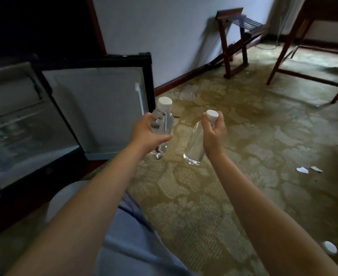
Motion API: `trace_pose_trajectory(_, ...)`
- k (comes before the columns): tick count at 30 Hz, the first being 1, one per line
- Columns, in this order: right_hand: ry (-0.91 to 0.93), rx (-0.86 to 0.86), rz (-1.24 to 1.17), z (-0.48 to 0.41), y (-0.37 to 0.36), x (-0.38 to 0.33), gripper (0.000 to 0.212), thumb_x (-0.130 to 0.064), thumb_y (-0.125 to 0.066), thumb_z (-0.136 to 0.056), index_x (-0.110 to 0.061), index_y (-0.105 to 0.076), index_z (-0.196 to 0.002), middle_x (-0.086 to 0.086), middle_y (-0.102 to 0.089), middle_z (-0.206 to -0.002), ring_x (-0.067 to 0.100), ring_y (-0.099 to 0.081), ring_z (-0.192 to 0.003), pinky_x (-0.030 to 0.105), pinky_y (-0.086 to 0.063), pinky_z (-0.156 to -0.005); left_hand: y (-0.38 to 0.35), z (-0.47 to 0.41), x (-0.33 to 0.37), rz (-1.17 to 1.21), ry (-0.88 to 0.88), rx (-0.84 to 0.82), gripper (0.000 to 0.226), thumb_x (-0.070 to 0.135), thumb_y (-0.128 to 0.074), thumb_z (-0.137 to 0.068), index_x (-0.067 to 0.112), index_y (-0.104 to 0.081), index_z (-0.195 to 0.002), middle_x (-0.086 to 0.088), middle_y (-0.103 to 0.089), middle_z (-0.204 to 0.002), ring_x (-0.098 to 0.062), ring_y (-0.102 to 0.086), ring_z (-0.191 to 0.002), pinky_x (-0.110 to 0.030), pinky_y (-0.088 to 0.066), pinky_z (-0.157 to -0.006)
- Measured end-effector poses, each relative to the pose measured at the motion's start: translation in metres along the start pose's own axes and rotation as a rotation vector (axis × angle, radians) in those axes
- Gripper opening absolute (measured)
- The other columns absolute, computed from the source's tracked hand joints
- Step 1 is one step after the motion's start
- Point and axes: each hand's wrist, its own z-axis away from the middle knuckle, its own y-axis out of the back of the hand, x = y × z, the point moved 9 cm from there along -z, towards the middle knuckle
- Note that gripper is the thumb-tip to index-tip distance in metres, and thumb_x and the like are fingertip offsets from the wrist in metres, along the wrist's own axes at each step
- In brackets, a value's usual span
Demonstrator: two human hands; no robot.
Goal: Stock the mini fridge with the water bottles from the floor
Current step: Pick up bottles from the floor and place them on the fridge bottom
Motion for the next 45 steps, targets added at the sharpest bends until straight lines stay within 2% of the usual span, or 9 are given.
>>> trace_pose_trajectory(4,0.088,-0.154,-0.024,0.005,-0.064,-0.052,0.009,-0.025,-0.055,-0.093,-0.025,-0.051,-0.085,-0.012,-0.053,-0.077,0.001,-0.049,-0.069,0.017,-0.039,-0.065,0.072,-0.001,-0.002,0.018,-0.004,0.124,0.060,0.024,-0.086,-0.060,0.021,-0.049,-0.107,-0.004,-0.059,-0.114,-0.026,-0.059,-0.103,-0.048,-0.053,-0.088)
trace_pose_trajectory(8,0.155,-0.347,-0.009,0.023,-0.136,-0.098,0.008,-0.027,-0.055,-0.095,-0.019,-0.052,-0.092,-0.012,-0.053,-0.080,0.001,-0.050,-0.073,0.019,-0.039,-0.068,0.145,0.011,-0.012,0.003,0.020,0.250,0.064,0.023,-0.084,-0.066,0.015,-0.049,-0.119,-0.005,-0.058,-0.122,-0.023,-0.056,-0.110,-0.034,-0.045,-0.090)
trace_pose_trajectory(11,0.192,-0.463,-0.023,0.043,-0.185,-0.127,0.013,-0.030,-0.055,-0.095,-0.018,-0.052,-0.098,-0.014,-0.054,-0.082,-0.001,-0.051,-0.075,0.017,-0.040,-0.069,0.196,0.028,-0.032,0.009,0.054,0.339,0.064,0.024,-0.084,-0.065,0.018,-0.050,-0.118,-0.004,-0.059,-0.122,-0.024,-0.057,-0.111,-0.039,-0.047,-0.093)
trace_pose_trajectory(21,0.192,-0.770,0.023,0.110,-0.334,-0.169,0.017,-0.030,-0.057,-0.094,-0.017,-0.051,-0.102,-0.012,-0.053,-0.084,-0.001,-0.051,-0.074,0.014,-0.038,-0.062,0.327,0.075,-0.115,0.006,0.190,0.561,0.065,0.024,-0.084,-0.067,0.015,-0.049,-0.122,-0.005,-0.058,-0.124,-0.025,-0.055,-0.113,-0.030,-0.040,-0.084)
trace_pose_trajectory(31,0.219,-0.972,0.184,0.131,-0.482,-0.099,0.027,-0.036,-0.064,-0.089,-0.015,-0.051,-0.100,-0.005,-0.056,-0.089,0.012,-0.054,-0.078,0.027,-0.045,-0.066,0.381,0.042,-0.242,-0.008,0.370,0.678,0.065,0.026,-0.083,-0.066,0.018,-0.051,-0.122,-0.001,-0.059,-0.119,-0.021,-0.056,-0.109,-0.028,-0.040,-0.082)
trace_pose_trajectory(35,0.189,-0.982,0.306,0.126,-0.534,-0.048,0.045,-0.037,-0.060,-0.091,-0.013,-0.046,-0.126,0.006,-0.060,-0.100,0.026,-0.060,-0.090,0.045,-0.054,-0.079,0.385,0.012,-0.300,0.007,0.453,0.668,0.068,0.029,-0.083,-0.063,0.020,-0.052,-0.122,0.000,-0.062,-0.117,-0.022,-0.058,-0.109,-0.029,-0.044,-0.082)
trace_pose_trajectory(37,0.122,-0.966,0.308,0.117,-0.560,-0.021,0.053,-0.036,-0.059,-0.092,-0.015,-0.039,-0.136,0.002,-0.055,-0.100,0.023,-0.058,-0.089,0.042,-0.054,-0.080,0.385,-0.004,-0.326,0.006,0.472,0.661,0.072,0.027,-0.083,-0.064,0.020,-0.048,-0.127,0.001,-0.059,-0.120,-0.021,-0.056,-0.111,-0.029,-0.043,-0.084)
trace_pose_trajectory(41,0.090,-0.956,0.219,0.113,-0.609,0.028,0.025,-0.027,-0.063,-0.090,-0.015,-0.048,-0.106,-0.007,-0.055,-0.091,0.013,-0.055,-0.087,0.022,-0.041,-0.071,0.383,-0.033,-0.375,0.027,0.501,0.668,0.070,0.024,-0.084,-0.064,0.019,-0.047,-0.123,0.000,-0.059,-0.119,-0.022,-0.058,-0.110,-0.036,-0.048,-0.092)
trace_pose_trajectory(45,0.092,-0.937,0.190,0.115,-0.653,0.068,0.026,-0.023,-0.067,-0.087,-0.016,-0.044,-0.098,-0.005,-0.052,-0.083,0.012,-0.051,-0.075,0.023,-0.037,-0.066,0.389,-0.059,-0.413,0.059,0.511,0.723,0.078,0.021,-0.085,-0.064,0.016,-0.045,-0.131,-0.003,-0.061,-0.122,-0.021,-0.059,-0.111,-0.028,-0.045,-0.088)
